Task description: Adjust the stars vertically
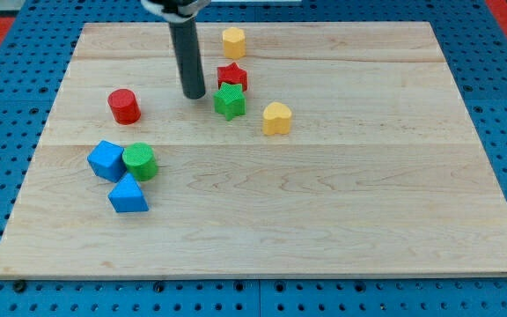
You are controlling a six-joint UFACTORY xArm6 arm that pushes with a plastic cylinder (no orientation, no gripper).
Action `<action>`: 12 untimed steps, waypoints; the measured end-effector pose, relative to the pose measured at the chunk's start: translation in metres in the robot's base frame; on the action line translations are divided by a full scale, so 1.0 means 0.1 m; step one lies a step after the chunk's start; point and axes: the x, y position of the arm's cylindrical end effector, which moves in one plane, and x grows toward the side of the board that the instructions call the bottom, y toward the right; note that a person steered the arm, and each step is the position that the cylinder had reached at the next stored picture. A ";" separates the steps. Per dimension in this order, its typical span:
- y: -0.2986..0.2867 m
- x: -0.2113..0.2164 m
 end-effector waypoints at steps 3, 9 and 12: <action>0.51 0.47; 0.64 -0.03; 0.64 1.10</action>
